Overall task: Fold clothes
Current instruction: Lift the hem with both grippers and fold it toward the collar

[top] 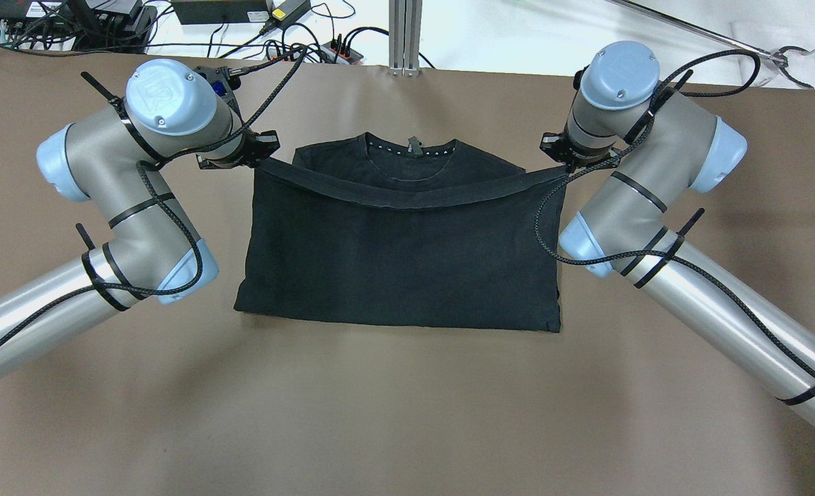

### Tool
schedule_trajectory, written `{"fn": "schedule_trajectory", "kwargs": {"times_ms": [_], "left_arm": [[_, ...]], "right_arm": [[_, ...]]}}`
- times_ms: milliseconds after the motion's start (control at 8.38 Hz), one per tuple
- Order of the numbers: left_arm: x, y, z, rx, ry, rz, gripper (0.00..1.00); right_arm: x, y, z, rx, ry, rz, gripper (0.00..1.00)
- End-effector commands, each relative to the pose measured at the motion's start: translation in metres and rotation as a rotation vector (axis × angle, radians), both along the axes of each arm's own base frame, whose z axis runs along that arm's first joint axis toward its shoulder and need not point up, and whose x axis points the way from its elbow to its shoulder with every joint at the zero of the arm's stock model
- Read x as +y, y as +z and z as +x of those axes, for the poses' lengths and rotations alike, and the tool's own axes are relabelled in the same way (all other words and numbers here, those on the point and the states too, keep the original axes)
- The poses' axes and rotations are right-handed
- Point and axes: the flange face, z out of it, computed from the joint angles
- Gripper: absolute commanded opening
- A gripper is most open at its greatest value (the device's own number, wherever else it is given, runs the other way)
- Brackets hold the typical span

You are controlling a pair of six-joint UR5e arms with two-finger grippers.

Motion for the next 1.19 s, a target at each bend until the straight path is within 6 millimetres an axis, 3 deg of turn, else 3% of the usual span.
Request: {"fn": "schedule_trajectory", "kwargs": {"times_ms": [0, 358, 477, 596, 716, 835, 1074], "left_arm": [[-0.033, 0.036, 0.024, 0.014, -0.003, 0.024, 0.00], [-0.046, 0.056, 0.018, 0.000, -0.015, 0.011, 0.04], [-0.052, 0.069, 0.019, 0.006, -0.022, 0.018, 0.18], [-0.059, 0.083, 0.019, 0.023, -0.027, 0.036, 0.61], [-0.063, 0.097, 0.022, 0.028, -0.033, 0.031, 0.67], [-0.068, 0.105, 0.019, 0.022, -0.042, 0.019, 0.68], [-0.068, 0.103, 0.018, 0.032, -0.053, 0.014, 0.68]], "right_arm": [[-0.010, 0.017, -0.005, 0.029, 0.011, 0.007, 0.00], [-0.017, 0.024, -0.007, 0.014, 0.040, 0.044, 0.02], [-0.025, 0.037, -0.007, 0.035, 0.103, 0.040, 0.11], [-0.029, 0.034, -0.005, 0.038, 0.162, 0.049, 0.52], [-0.032, 0.018, -0.006, 0.004, 0.220, 0.032, 0.66], [-0.034, 0.009, -0.008, -0.010, 0.229, 0.036, 0.73], [-0.027, -0.002, -0.004, -0.043, 0.237, 0.042, 0.76]]}}
